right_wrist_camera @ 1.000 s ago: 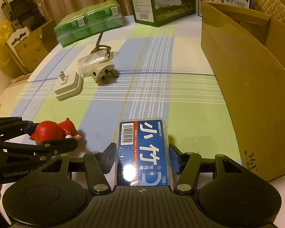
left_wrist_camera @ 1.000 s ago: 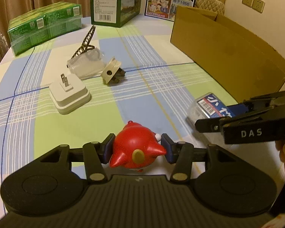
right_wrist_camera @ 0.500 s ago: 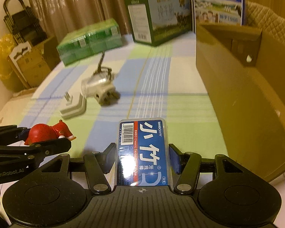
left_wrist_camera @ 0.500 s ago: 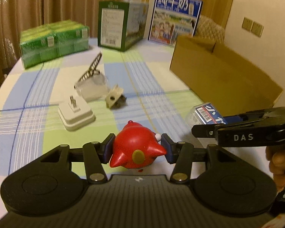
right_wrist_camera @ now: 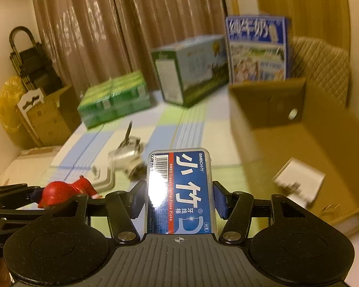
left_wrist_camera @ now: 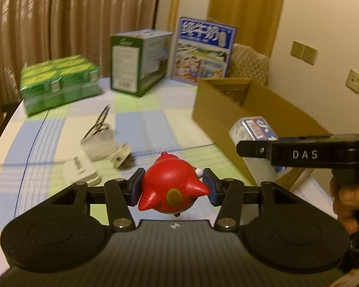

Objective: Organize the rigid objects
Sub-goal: 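Carry the red toy and floss box over the cardboard box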

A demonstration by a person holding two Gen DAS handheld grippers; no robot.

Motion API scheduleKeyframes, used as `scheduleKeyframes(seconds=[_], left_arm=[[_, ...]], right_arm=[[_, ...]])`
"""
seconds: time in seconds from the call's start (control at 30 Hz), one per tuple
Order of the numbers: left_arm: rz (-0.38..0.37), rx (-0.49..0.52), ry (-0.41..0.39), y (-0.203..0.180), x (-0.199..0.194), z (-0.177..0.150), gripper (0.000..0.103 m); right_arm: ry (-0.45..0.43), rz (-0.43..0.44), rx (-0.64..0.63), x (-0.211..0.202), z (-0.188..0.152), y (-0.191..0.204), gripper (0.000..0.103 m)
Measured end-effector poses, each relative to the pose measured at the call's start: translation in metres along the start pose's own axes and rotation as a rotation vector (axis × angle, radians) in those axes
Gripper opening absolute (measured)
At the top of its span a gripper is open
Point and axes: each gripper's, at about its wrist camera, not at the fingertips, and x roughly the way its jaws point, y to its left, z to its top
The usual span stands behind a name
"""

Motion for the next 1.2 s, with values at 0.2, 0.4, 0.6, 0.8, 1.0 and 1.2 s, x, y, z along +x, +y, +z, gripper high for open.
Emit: scheduleKeyframes(seconds=[0.2,0.4,0.6,0.8,1.0,1.2], left_arm=[[-0.073,0.058,-0.055,-0.055,0.002,0.034,0.046],[-0.148,0.116,-0.076,-0.114,0.016,0.06,0.046],[-0.19,0.17,-0.062,-0.158,0.035,0.072,0.046],[-0.204,0.198,-0.023,-0.18,0.06,0.076,0.046],[-0.198,0.233,0.02,-0.194,0.086,0.078,0.046],[-0.188,0.243,0.061,-0.199,0.11,0.074,0.047]], right_arm=[[-0.061,-0.092,-0.006,-0.044,0.029,-0.046,0.055],[-0.062,-0.188,0.029,-0.073,0.044,-0.105,0.055],[-0.046,-0.225,0.078,-0.086,0.041,-0.151,0.055],[-0.017,-0.235,0.116,-0.084,0.033,-0.182,0.055],[-0.012,-0.219,0.148,-0.078,0.033,-0.2,0.055],[0.001,-0.214,0.155,-0.065,0.033,-0.207,0.055]])
